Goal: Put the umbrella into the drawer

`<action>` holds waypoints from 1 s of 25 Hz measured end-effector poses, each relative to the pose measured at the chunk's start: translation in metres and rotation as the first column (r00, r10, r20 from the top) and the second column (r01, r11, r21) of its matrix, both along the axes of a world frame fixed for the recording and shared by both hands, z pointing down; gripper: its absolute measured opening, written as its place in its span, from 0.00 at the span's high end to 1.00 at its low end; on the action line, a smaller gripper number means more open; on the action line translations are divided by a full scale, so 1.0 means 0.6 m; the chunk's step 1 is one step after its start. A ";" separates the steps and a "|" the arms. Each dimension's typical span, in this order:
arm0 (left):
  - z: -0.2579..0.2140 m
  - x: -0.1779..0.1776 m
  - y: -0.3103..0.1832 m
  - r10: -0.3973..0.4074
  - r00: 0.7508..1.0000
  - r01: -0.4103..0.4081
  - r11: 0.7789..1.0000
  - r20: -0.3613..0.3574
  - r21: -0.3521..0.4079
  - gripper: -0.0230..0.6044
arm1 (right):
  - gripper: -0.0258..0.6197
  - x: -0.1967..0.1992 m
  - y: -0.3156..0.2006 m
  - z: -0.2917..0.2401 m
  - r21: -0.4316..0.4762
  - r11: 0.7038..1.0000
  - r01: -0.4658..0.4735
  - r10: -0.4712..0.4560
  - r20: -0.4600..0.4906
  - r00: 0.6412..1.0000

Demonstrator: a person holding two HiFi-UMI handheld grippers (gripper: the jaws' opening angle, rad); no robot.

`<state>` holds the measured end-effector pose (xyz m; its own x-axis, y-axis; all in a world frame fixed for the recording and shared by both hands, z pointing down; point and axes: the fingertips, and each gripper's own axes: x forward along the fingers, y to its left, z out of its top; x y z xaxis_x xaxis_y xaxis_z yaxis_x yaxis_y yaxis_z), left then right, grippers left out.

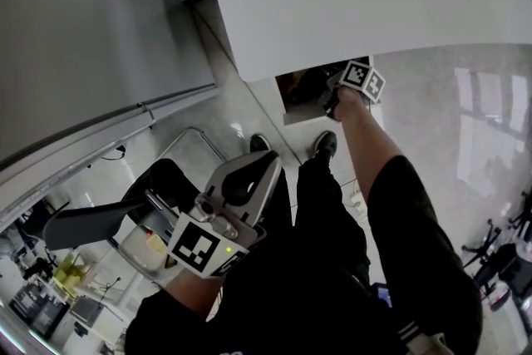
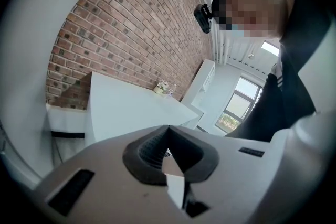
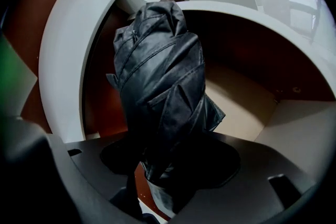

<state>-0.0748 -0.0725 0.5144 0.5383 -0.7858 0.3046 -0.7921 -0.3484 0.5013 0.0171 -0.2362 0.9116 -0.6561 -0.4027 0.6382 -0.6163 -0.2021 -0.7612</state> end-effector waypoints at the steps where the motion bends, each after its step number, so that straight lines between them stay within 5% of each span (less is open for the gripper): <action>1: 0.001 0.000 0.000 -0.001 1.000 0.001 1.000 0.002 0.001 0.97 | 0.52 -0.001 -0.002 0.003 -0.001 1.000 0.000 0.000 0.001 1.000; 25: -0.005 -0.025 0.007 -0.045 0.998 0.045 0.999 0.052 0.002 0.97 | 0.50 0.015 -0.006 0.040 -0.068 0.998 -0.011 0.004 -0.101 0.995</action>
